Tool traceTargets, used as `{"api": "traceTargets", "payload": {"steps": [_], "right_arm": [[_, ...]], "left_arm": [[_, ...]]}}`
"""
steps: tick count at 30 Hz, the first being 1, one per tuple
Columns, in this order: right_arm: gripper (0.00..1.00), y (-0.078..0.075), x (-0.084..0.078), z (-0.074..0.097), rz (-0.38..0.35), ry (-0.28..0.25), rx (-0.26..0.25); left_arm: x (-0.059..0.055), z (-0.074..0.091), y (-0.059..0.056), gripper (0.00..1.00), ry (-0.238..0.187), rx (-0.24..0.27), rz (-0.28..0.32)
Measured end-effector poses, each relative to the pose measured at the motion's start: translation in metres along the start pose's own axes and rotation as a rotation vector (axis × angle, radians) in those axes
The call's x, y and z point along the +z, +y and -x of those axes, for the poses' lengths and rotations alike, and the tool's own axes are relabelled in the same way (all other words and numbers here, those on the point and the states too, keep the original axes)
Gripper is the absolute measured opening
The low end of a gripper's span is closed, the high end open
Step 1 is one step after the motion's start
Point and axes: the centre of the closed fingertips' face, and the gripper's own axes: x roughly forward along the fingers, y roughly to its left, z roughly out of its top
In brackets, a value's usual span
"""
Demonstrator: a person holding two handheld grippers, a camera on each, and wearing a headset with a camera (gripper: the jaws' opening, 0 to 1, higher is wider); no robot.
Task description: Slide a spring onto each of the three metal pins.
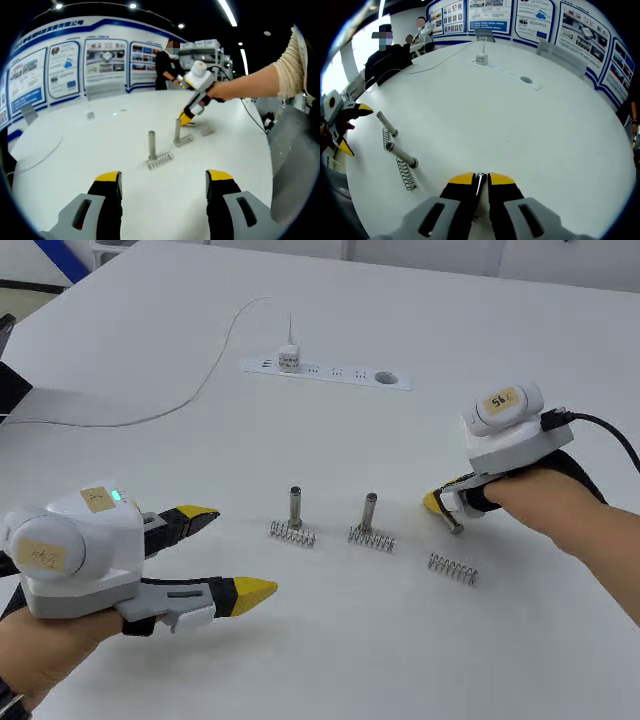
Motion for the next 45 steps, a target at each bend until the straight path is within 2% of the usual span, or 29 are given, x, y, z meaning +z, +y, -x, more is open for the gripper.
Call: {"api": "traceTargets", "payload": {"steps": [14, 20, 23, 28, 35, 45], "right_arm": [[0.09, 0.002, -0.001, -0.001, -0.017, 0.009, 0.021], [0.08, 0.002, -0.001, 0.000, -0.034, -0.009, 0.004], [0.08, 0.003, 0.000, 0.002, -0.009, -0.030, -0.016], [0.08, 0.004, 0.008, 0.015, -0.013, -0.069, -0.015], [0.08, 0.010, 0.016, 0.037, 0.009, -0.129, -0.020], [0.08, 0.011, 0.009, 0.051, 0.006, -0.156, -0.031]], "left_arm": [[0.002, -0.001, 0.000, 0.68, -0.010, -0.006, 0.013], [0.002, -0.001, 0.000, 0.68, -0.012, -0.005, 0.014], [0.004, -0.001, 0.001, 0.68, -0.016, 0.000, 0.015], [0.006, 0.000, 0.004, 0.67, -0.023, 0.005, 0.017], [0.010, 0.000, 0.001, 0.67, -0.028, -0.001, 0.008], [0.014, 0.004, 0.000, 0.66, -0.031, 0.000, -0.002]]}}
